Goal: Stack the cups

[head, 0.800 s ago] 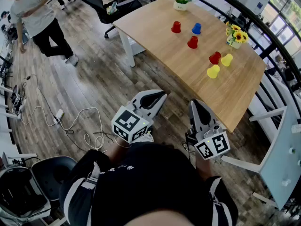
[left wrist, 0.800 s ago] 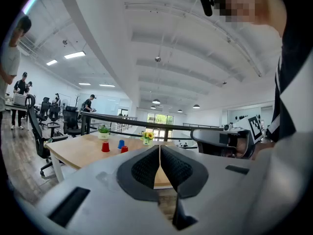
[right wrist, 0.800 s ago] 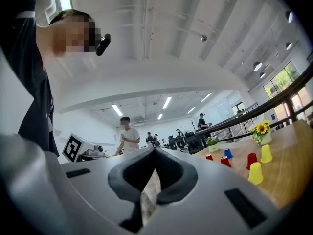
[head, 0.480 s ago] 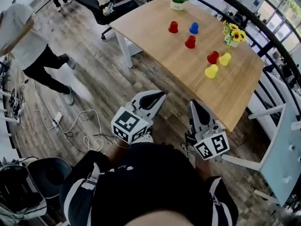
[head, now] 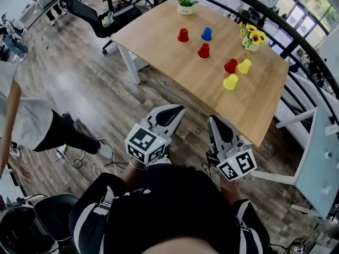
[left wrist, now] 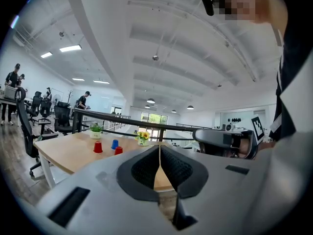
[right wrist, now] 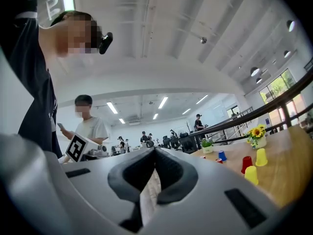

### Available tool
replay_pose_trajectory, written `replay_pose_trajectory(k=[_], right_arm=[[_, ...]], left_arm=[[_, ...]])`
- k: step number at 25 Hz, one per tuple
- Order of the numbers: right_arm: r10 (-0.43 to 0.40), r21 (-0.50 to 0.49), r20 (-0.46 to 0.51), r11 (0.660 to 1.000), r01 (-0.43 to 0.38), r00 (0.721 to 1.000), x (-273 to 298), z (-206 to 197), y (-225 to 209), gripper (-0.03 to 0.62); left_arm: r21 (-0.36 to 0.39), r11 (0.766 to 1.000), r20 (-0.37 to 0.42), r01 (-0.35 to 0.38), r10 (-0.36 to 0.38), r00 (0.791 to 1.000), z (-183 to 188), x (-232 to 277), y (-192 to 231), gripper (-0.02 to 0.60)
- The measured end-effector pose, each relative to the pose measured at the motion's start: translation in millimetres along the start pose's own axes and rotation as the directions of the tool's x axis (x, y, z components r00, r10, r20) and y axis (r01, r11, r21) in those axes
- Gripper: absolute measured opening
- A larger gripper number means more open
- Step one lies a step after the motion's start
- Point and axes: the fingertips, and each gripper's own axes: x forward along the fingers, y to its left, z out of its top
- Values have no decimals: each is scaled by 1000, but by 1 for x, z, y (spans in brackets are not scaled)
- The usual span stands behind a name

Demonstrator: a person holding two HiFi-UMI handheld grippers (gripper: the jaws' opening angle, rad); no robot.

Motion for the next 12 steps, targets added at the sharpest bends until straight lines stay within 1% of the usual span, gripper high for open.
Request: replay_pose_trajectory(k=[5,12], right_arm=[[-25,-28,-15,999,24,1000,14,-2,-8,0],[-65,-8,-18,998,65,998,41,-7,-19,0]], left_arm=[[-7,1000,0,29,-29,1000,0,11,18,20],[-17,998,5,55,-55,998,1,22,49,20]])
